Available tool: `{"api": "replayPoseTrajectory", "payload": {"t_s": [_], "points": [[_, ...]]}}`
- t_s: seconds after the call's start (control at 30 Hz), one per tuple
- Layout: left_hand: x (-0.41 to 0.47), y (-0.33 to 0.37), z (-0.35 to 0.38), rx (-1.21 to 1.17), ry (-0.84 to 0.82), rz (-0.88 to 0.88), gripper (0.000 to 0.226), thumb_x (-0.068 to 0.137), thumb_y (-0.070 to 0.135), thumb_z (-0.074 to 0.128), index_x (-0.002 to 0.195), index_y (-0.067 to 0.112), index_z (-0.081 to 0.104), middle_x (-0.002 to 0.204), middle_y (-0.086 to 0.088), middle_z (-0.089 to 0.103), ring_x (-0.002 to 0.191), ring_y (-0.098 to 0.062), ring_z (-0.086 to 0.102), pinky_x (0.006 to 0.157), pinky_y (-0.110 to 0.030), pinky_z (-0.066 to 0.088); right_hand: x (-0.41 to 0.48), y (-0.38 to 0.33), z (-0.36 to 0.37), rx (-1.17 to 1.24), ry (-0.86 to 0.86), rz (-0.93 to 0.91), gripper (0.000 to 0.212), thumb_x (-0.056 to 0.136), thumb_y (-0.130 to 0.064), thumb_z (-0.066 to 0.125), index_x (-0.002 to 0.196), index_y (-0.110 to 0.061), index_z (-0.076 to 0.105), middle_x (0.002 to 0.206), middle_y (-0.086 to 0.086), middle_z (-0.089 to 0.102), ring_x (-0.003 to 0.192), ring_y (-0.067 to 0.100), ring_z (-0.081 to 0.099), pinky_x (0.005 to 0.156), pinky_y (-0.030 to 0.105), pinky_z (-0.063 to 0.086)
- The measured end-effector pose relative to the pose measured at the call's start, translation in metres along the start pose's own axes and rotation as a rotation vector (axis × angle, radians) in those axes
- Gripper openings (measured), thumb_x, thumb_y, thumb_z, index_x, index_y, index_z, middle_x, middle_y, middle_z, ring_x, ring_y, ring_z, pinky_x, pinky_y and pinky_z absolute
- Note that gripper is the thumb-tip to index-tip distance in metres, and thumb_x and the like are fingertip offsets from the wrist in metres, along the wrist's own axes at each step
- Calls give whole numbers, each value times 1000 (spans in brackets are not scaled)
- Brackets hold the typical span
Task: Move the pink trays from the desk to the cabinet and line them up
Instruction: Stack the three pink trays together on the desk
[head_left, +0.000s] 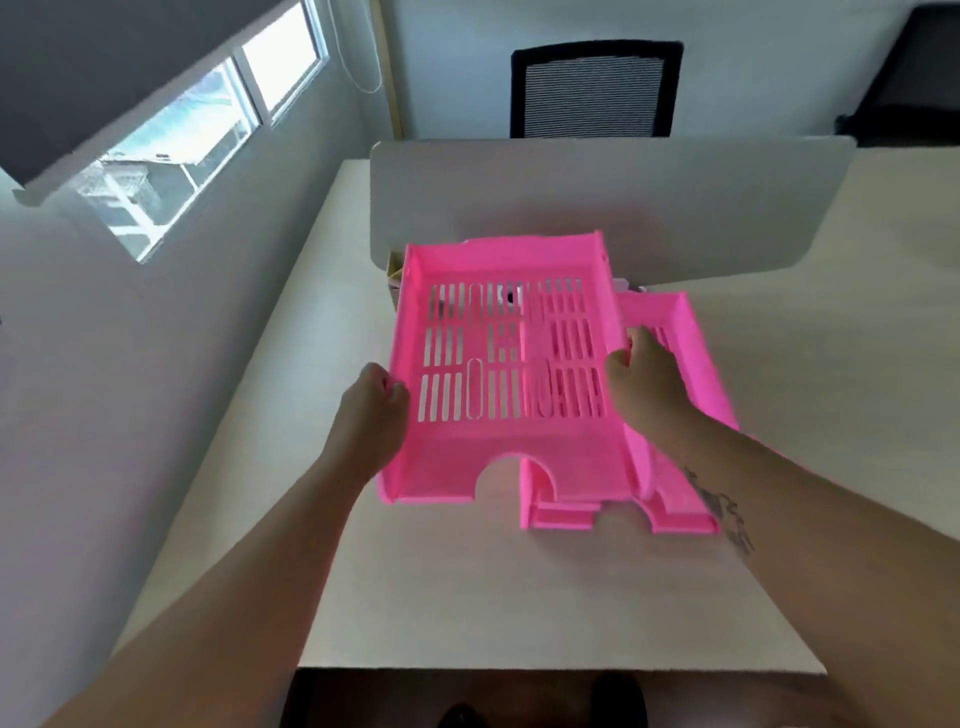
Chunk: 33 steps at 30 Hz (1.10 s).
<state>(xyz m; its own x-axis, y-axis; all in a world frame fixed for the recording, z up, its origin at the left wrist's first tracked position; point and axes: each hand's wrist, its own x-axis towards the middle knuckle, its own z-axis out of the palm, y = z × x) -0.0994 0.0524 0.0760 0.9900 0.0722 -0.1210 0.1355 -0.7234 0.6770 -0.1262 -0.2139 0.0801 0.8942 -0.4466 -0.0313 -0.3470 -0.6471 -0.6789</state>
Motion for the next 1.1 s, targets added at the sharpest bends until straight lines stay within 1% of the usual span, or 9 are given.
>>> {"api": "replayPoseTrajectory", "payload": {"t_s": [0.07, 0.17, 0.33, 0.47, 0.7, 0.83, 1.0, 1.07, 1.1], "points": [[1, 28, 23, -3, -47, 17, 21, 101, 19, 34, 99, 5, 50, 78, 3, 49, 65, -11, 48, 49, -29, 35, 11, 24, -26, -22, 11, 22, 41, 100, -8, 35, 138, 6, 40, 106, 18, 56, 60, 17, 49, 51, 24, 32], [-1, 61, 58, -2, -108, 34, 23, 102, 19, 32, 99, 4, 49, 79, 0, 50, 66, -13, 48, 50, -29, 35, 28, 62, -55, -26, 29, 54, 42, 100, -11, 37, 139, 5, 42, 124, 27, 59, 88, 33, 59, 67, 30, 36], [-5, 92, 103, 20, -129, 12, 24, 101, 20, 32, 101, 3, 50, 84, -5, 53, 69, -16, 52, 53, -32, 41, 51, 112, -78, -15, -2, 92, 35, 99, -11, 36, 129, 4, 48, 104, 22, 61, 57, 12, 46, 46, 25, 29], [-12, 95, 124, 37, -92, -36, 24, 100, 19, 32, 99, 3, 50, 91, -13, 58, 75, -27, 57, 67, -43, 53, 60, 131, -75, 24, -61, 85, 34, 100, -12, 35, 129, 3, 47, 106, 22, 63, 60, 18, 51, 46, 24, 32], [-15, 95, 133, 73, -53, -78, 24, 102, 19, 31, 101, 2, 48, 78, -3, 49, 66, -16, 48, 51, -31, 36, 66, 145, -63, 101, -99, 89, 34, 102, -15, 33, 131, 0, 45, 101, 22, 64, 59, 19, 51, 54, 35, 46], [-12, 95, 130, 66, -34, -81, 21, 103, 19, 33, 98, 2, 46, 77, -4, 47, 63, -14, 43, 49, -31, 30, 63, 142, -56, 112, -97, 97, 38, 104, -20, 29, 137, -3, 41, 104, 22, 64, 54, 13, 45, 47, 27, 34], [-8, 89, 130, -48, -76, -114, 23, 103, 24, 37, 106, 4, 47, 86, -6, 54, 68, -14, 49, 52, -31, 37, 61, 141, -55, 128, -105, 98, 42, 105, -23, 29, 141, -5, 38, 102, 19, 64, 54, 12, 44, 47, 26, 33], [-12, 85, 129, -183, -126, -133, 24, 102, 28, 43, 112, 7, 46, 94, -5, 59, 73, -13, 56, 54, -30, 43, 55, 138, -60, 179, -148, 100, 43, 105, -24, 33, 144, -7, 36, 100, 10, 61, 63, 15, 54, 52, 27, 41], [-16, 81, 128, -266, -152, -139, 25, 102, 30, 45, 115, 9, 46, 94, -2, 60, 75, -13, 59, 55, -29, 47, 51, 137, -61, 209, -166, 102, 46, 104, -27, 37, 145, -8, 35, 108, 10, 62, 75, 21, 61, 61, 30, 48]]}}
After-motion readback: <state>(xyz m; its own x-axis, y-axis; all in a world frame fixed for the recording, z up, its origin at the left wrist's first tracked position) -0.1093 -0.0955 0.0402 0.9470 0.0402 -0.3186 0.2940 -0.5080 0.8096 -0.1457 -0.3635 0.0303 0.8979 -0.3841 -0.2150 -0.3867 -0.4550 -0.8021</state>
